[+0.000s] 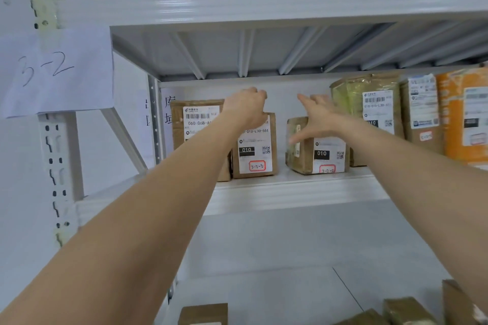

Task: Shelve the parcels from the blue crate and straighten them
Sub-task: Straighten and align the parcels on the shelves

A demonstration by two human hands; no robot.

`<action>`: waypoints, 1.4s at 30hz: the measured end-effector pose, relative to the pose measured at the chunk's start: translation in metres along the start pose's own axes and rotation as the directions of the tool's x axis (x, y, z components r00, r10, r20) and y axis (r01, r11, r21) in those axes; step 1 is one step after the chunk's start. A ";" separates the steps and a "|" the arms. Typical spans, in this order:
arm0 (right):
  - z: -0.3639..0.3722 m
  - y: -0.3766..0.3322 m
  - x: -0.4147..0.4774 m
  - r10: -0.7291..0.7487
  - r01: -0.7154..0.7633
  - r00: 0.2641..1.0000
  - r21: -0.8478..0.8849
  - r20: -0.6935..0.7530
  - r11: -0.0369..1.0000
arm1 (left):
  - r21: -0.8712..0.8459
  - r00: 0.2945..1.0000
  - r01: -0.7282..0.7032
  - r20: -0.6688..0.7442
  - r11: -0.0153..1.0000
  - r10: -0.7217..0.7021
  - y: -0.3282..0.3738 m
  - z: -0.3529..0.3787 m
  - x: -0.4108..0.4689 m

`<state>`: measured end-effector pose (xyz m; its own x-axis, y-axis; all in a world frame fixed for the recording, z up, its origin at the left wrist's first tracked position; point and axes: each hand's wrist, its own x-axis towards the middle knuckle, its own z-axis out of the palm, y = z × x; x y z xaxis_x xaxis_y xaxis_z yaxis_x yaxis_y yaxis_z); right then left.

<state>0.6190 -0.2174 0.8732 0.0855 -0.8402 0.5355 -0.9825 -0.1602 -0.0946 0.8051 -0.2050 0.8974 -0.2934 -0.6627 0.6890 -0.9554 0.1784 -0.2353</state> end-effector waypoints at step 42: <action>-0.050 0.234 -0.001 0.031 -0.058 0.914 -0.055 -0.405 0.997 | -0.132 0.987 0.005 -0.158 0.991 -0.026 0.238 0.005 0.107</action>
<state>0.3806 -0.2279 0.8929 -0.0189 -0.5631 0.8262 -0.9934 -0.0827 -0.0791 0.5466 -0.2366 0.9115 -0.2700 -0.5436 0.7948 -0.9529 0.2692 -0.1396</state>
